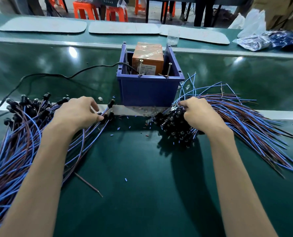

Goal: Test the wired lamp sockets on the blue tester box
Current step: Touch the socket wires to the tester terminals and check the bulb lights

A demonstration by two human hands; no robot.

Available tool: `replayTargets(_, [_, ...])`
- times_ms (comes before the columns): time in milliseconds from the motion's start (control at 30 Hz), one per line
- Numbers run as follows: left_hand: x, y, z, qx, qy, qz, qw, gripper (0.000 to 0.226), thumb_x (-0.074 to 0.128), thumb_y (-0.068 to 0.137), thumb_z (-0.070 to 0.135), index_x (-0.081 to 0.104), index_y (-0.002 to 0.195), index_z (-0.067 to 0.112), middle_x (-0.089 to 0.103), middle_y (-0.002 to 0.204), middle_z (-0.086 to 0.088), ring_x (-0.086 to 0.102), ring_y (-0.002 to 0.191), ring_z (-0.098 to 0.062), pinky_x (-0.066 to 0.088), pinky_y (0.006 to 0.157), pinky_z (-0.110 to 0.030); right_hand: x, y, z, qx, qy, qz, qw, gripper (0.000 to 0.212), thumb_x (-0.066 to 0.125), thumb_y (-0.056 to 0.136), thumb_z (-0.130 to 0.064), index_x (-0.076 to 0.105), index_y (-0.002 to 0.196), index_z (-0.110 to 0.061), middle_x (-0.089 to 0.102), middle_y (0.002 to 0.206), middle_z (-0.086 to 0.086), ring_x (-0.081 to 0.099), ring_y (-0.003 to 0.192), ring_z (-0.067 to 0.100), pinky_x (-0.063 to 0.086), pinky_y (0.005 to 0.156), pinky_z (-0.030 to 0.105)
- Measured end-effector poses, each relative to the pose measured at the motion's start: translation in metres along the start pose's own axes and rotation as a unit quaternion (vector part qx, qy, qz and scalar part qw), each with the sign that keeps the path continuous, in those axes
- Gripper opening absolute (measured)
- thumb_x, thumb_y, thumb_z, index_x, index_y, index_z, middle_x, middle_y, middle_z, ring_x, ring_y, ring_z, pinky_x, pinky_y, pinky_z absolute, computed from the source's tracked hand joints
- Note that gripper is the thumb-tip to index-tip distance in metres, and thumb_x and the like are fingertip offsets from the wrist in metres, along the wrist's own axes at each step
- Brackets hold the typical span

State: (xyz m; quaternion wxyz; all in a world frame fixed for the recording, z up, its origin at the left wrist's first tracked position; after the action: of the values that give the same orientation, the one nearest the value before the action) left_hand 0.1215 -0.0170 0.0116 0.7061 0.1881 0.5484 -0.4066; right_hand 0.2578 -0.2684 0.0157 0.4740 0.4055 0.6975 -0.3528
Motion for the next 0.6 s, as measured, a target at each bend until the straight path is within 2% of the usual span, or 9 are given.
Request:
replayTargets(33, [0.002, 0.001, -0.002, -0.012, 0.01, 0.006, 1.0, 0.026, 0.078, 0.077, 0.037, 0.058, 0.089, 0.027, 0.066, 0.11, -0.006, 0.057, 0.107, -0.029, 0.047, 0.094, -0.041, -0.001, -0.001, 0.001, 0.002, 0.006, -0.008, 1.0, 0.044, 0.04, 0.083, 0.001, 0.064, 0.116, -0.013, 0.059, 0.121, 0.022, 0.055, 0.103, 0.039, 0.048, 0.09, 0.042])
replayTargets(100, [0.006, 0.001, -0.001, -0.023, 0.025, 0.021, 0.999, 0.03, 0.08, 0.071, 0.041, 0.057, 0.084, 0.028, 0.065, 0.11, -0.007, 0.057, 0.106, -0.029, 0.048, 0.089, -0.038, -0.001, -0.003, 0.0, -0.002, 0.014, -0.014, 1.0, 0.048, 0.041, 0.083, 0.0, 0.065, 0.12, -0.019, 0.059, 0.122, 0.02, 0.055, 0.106, 0.038, 0.048, 0.093, 0.043])
replayTargets(200, [0.012, 0.0, 0.003, -0.025, 0.041, 0.034, 0.998, 0.028, 0.082, 0.067, 0.044, 0.06, 0.078, 0.03, 0.068, 0.105, -0.004, 0.06, 0.1, -0.029, 0.045, 0.078, -0.033, -0.003, -0.005, 0.0, 0.0, 0.035, -0.012, 0.999, 0.045, 0.041, 0.084, -0.001, 0.067, 0.115, -0.021, 0.06, 0.121, 0.017, 0.054, 0.106, 0.036, 0.048, 0.094, 0.042])
replayTargets(300, [0.016, -0.001, 0.006, -0.019, 0.044, 0.038, 0.998, 0.025, 0.081, 0.069, 0.042, 0.062, 0.078, 0.029, 0.069, 0.102, -0.005, 0.06, 0.096, -0.029, 0.044, 0.075, -0.031, -0.002, -0.003, 0.002, -0.002, 0.042, 0.021, 0.999, 0.034, 0.043, 0.09, -0.007, 0.065, 0.115, -0.016, 0.062, 0.12, 0.015, 0.055, 0.107, 0.035, 0.048, 0.093, 0.042])
replayTargets(367, [0.016, -0.001, 0.006, -0.015, 0.027, 0.025, 0.999, 0.025, 0.082, 0.069, 0.041, 0.061, 0.072, 0.029, 0.069, 0.099, -0.005, 0.061, 0.094, -0.028, 0.048, 0.077, -0.032, -0.005, -0.002, 0.0, -0.028, 0.06, 0.124, 0.99, 0.021, 0.051, 0.094, -0.02, 0.067, 0.103, -0.011, 0.068, 0.105, 0.013, 0.059, 0.097, 0.033, 0.049, 0.086, 0.039])
replayTargets(433, [0.014, -0.001, 0.007, -0.009, 0.003, 0.015, 1.0, 0.027, 0.083, 0.068, 0.04, 0.06, 0.07, 0.028, 0.069, 0.096, -0.004, 0.062, 0.091, -0.028, 0.05, 0.081, -0.035, -0.011, -0.005, -0.007, -0.056, 0.137, 0.217, 0.965, 0.023, 0.06, 0.092, -0.034, 0.069, 0.084, -0.014, 0.07, 0.078, 0.003, 0.063, 0.082, 0.027, 0.049, 0.078, 0.036])
replayTargets(500, [0.012, -0.003, 0.007, -0.005, -0.024, 0.032, 0.999, 0.028, 0.084, 0.066, 0.039, 0.059, 0.07, 0.027, 0.069, 0.095, -0.004, 0.063, 0.089, -0.029, 0.051, 0.081, -0.036, -0.017, -0.013, -0.02, -0.084, 0.223, 0.253, 0.938, 0.033, 0.064, 0.087, -0.044, 0.065, 0.068, -0.017, 0.062, 0.054, -0.01, 0.064, 0.064, 0.017, 0.05, 0.072, 0.033])
replayTargets(533, [0.011, -0.003, 0.007, -0.004, -0.034, 0.044, 0.998, 0.028, 0.084, 0.066, 0.038, 0.059, 0.07, 0.027, 0.069, 0.095, -0.004, 0.063, 0.09, -0.03, 0.051, 0.081, -0.037, -0.017, -0.017, -0.027, -0.097, 0.25, 0.257, 0.928, 0.037, 0.065, 0.086, -0.046, 0.064, 0.064, -0.016, 0.059, 0.049, -0.01, 0.062, 0.057, 0.015, 0.05, 0.069, 0.032])
replayTargets(600, [0.007, -0.005, 0.008, -0.003, -0.051, 0.064, 0.997, 0.028, 0.085, 0.066, 0.038, 0.06, 0.073, 0.027, 0.069, 0.096, -0.004, 0.063, 0.093, -0.03, 0.051, 0.082, -0.038, -0.014, -0.021, -0.04, -0.115, 0.285, 0.255, 0.917, 0.037, 0.067, 0.087, -0.04, 0.063, 0.065, -0.01, 0.061, 0.053, -0.002, 0.061, 0.057, 0.02, 0.05, 0.066, 0.035])
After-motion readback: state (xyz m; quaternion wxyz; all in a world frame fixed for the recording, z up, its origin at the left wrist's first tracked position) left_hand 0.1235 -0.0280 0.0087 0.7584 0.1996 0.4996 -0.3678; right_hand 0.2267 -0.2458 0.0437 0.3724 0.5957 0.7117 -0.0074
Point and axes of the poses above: each hand's wrist, its own y-axis towards the middle knuckle, its own x-axis out of the palm, z = x × y, the point moved 1 cm from there along y, towards the middle knuckle
